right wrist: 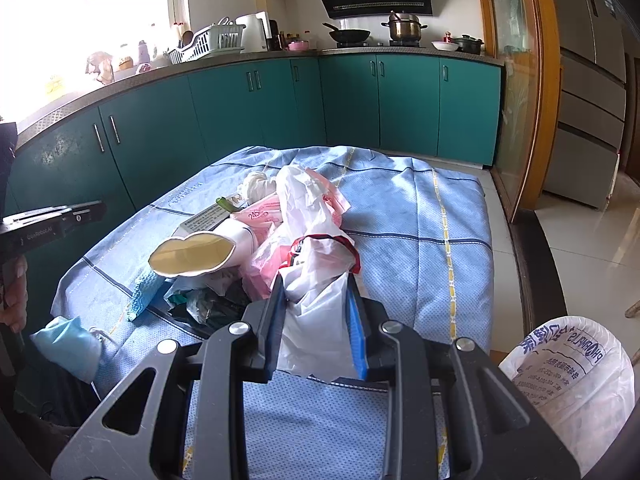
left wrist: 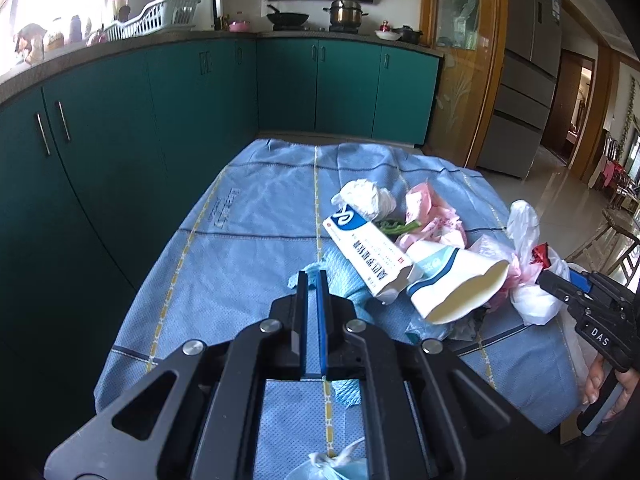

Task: Collect trash
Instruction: 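Lift the face mask with the left tool while the right tool holds the white bag, then carry the mask and white bag over the wastebasket and open both tools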

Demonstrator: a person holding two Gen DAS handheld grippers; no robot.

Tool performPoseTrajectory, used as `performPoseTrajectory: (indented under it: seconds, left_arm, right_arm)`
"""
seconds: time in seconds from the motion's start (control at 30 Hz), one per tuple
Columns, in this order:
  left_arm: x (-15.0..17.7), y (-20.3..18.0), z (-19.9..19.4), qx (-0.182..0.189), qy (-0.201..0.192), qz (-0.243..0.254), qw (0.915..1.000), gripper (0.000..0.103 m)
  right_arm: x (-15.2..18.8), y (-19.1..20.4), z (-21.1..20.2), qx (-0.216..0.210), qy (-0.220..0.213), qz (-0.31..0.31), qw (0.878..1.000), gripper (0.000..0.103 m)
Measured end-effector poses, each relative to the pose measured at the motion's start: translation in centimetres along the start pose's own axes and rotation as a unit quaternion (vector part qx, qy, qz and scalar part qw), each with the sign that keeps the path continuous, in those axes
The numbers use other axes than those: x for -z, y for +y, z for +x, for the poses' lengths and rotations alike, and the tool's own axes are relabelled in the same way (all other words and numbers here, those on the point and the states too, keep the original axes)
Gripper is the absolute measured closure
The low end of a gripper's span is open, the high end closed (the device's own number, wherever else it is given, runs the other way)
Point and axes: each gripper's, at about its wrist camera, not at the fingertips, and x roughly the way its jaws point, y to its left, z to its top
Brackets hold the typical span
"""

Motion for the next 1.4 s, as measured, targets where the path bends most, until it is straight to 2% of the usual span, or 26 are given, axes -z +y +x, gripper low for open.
performPoseTrajectory:
  seconds: [0.03,0.1,0.13,0.17,0.27,0.3,0.33,0.37,0.4,0.43,0.47,0.5,0.53,0.57,0.6,0.63,0.67,0.7,0.9,0.97,1.1,1.17,1.2,1.27,1.37,1.4]
  left_arm:
    - [0.1,0.1,0.3,0.002,0.008,-0.001,1.0,0.097]
    - [0.7,0.4,0.7,0.025,0.029,-0.003,0.9993,0.091]
    - [1.1,0.3,0.7,0.042,0.042,0.001,0.9983,0.077]
    - [1.6,0.3,0.5,0.056,0.055,0.007,0.9969,0.058]
    - [3.1,0.1,-0.5,0.075,0.065,0.026,0.9948,0.035]
    - [3.6,0.0,-1.1,0.095,0.072,0.037,0.9922,0.029]
    - [4.2,-0.1,-1.5,0.115,0.082,0.043,0.9891,0.017]
    - [4.8,-0.3,-1.9,0.135,0.095,0.05,0.985,0.015]
    - [5.9,-0.7,-2.4,0.15,0.116,0.067,0.9796,0.015]
    - [7.0,-1.2,-2.6,0.143,0.129,0.091,0.9771,0.015]
    - [7.8,-1.7,-2.7,0.132,0.131,0.107,0.9768,0.015]
    - [9.3,-2.4,-2.5,0.102,0.14,0.14,0.9749,0.017]
    - [10.6,-3.2,-2.0,0.075,0.151,0.18,0.969,0.036]
    - [11.4,-3.7,-1.7,0.068,0.157,0.199,0.965,0.05]
    - [11.9,-3.9,-1.5,0.074,0.158,0.2,0.9641,0.051]
    - [11.8,-3.8,-1.5,0.077,0.153,0.189,0.9669,0.056]
    - [11.6,-3.8,-1.5,0.085,0.154,0.182,0.9674,0.073]
    - [11.3,-3.9,-1.7,0.095,0.149,0.177,0.9681,0.079]
    - [8.0,-3.4,-3.1,0.098,0.08,0.133,0.9831,0.081]
    - [6.6,-4.0,-3.5,0.096,0.053,0.128,0.9856,0.081]
    - [4.0,-5.6,-4.0,0.123,0.012,0.113,0.9858,0.081]
    - [3.0,-6.9,-4.0,0.144,0.003,0.109,0.9835,0.081]
    - [2.7,-7.6,-4.0,0.153,0.001,0.111,0.982,0.081]
    - [2.2,-9.6,-4.2,0.179,-0.009,0.124,0.9759,0.081]
    - [2.1,-14.1,-3.7,0.235,-0.008,0.154,0.9596,0.081]
    - [2.2,-15.3,-3.3,0.25,-0.001,0.159,0.9552,0.081]
  right_arm:
    - [0.0,0.0,0.0,0.0,0.001,-0.001,1.0,0.074]
    - [0.0,0.0,0.0,0.0,0.002,-0.002,1.0,0.074]
    - [0.0,0.0,0.1,0.001,0.003,-0.002,1.0,0.074]
    - [0.0,0.0,0.1,0.003,0.005,-0.003,1.0,0.074]
    - [0.1,0.0,0.5,0.008,0.011,-0.003,1.0,0.074]
    - [0.1,0.0,0.5,0.009,0.011,-0.003,1.0,0.074]
    - [0.1,0.1,0.6,0.007,0.012,-0.003,1.0,0.074]
    - [0.1,0.2,0.7,0.006,0.013,-0.004,1.0,0.074]
    - [0.1,0.3,0.7,0.007,0.014,-0.006,1.0,0.074]
    - [0.2,0.3,0.8,0.007,0.015,-0.007,1.0,0.074]
    - [0.2,0.3,0.9,0.007,0.016,-0.007,1.0,0.074]
    - [0.2,0.4,1.0,0.007,0.017,-0.008,1.0,0.074]
    - [0.1,0.4,1.1,0.007,0.018,-0.008,1.0,0.074]
    - [0.1,0.4,1.2,0.008,0.018,-0.007,1.0,0.074]
    - [0.1,0.5,1.3,0.007,0.018,-0.007,1.0,0.074]
    - [0.1,0.6,1.3,0.005,0.017,-0.008,1.0,0.074]
    - [0.1,0.6,1.3,0.003,0.017,-0.009,1.0,0.074]
    - [0.1,0.6,1.3,0.0,0.017,-0.009,1.0,0.074]
    - [-0.1,0.1,-0.4,-0.023,-0.01,-0.001,1.0,0.079]
    - [-0.4,-0.4,-1.8,-0.025,-0.036,0.006,0.999,0.079]
    - [-0.8,-1.8,-4.0,-0.052,-0.07,0.022,0.996,0.079]
    - [-0.8,-2.4,-4.7,-0.012,-0.078,0.02,0.997,0.079]
    - [-0.8,-3.3,-5.1,0.023,-0.078,0.023,0.996,0.079]
    - [-0.6,-5.5,-6.1,0.07,-0.082,0.05,0.993,0.079]
    - [0.3,-10.4,-7.5,0.167,-0.072,0.125,0.975,0.078]
    - [1.3,-12.4,-7.6,0.22,-0.047,0.153,0.962,0.078]
